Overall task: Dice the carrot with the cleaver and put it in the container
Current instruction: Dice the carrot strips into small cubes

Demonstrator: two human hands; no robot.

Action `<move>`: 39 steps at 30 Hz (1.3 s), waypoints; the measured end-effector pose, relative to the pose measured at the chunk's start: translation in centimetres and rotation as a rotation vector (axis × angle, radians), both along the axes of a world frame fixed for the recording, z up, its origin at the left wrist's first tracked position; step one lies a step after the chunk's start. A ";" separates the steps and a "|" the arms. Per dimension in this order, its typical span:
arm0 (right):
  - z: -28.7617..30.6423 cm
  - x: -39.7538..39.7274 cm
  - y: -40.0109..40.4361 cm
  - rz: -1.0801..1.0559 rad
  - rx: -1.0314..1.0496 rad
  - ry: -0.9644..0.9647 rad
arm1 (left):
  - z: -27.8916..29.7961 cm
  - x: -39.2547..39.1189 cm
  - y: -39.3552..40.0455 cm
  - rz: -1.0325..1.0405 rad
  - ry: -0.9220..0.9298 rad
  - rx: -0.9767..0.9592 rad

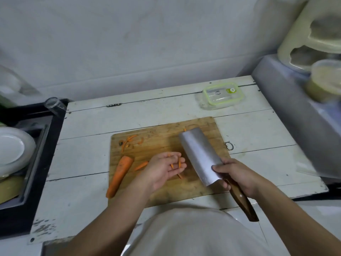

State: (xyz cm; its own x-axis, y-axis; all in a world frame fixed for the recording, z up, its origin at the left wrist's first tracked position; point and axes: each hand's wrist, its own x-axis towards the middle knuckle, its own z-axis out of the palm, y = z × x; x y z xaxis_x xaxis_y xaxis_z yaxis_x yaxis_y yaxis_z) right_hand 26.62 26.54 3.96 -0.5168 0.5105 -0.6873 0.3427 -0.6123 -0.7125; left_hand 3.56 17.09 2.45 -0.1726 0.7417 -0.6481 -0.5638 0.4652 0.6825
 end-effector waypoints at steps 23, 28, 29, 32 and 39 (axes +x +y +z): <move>0.5 2.0 -0.6 -0.126 0.134 -0.041 | -3.6 -3.3 1.6 -1.218 1.446 0.403; 0.9 1.1 -0.3 -0.102 0.145 -0.048 | -3.6 -2.5 0.8 -1.174 1.475 0.402; 1.0 0.9 -0.3 -0.093 0.144 -0.047 | -3.6 -2.2 0.4 -1.173 1.501 0.400; 1.3 0.4 -0.3 -0.062 0.146 -0.049 | -4.0 -2.0 -0.7 -1.071 1.647 0.349; 1.2 -0.6 -0.7 0.003 0.197 -0.084 | -3.0 -5.1 -1.5 -0.751 1.601 0.200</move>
